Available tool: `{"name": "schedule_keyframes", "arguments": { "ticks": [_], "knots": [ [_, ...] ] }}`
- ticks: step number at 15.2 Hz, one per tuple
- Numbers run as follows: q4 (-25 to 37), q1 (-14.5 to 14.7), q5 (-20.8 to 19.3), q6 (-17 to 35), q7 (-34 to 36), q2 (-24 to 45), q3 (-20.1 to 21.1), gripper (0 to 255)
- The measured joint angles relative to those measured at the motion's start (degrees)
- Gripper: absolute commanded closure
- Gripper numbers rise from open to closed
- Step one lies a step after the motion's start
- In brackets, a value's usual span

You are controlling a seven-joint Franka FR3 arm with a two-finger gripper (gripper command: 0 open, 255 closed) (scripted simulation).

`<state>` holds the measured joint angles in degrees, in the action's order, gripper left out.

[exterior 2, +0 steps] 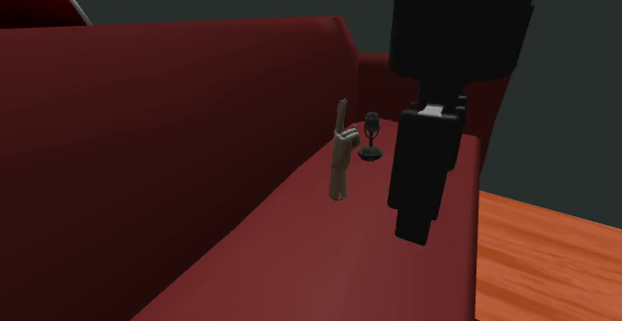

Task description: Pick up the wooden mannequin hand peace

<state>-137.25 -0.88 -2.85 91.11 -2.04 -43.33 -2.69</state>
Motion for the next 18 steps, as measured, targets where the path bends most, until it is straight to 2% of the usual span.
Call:
{"name": "schedule_keyframes", "arguments": {
  "ticks": [3, 12, 18],
  "knots": [
    [0.2, -0.5, -1.0, 1.3, -1.7, 1.2, -1.5, 0],
    [4.4, -2.7, -5.5, 10.4, -13.6, 12.1, -11.5, 0],
    [11.0, -3.0, -5.0, 15.9, -21.9, 22.6, -17.9, 0]
  ]
}}
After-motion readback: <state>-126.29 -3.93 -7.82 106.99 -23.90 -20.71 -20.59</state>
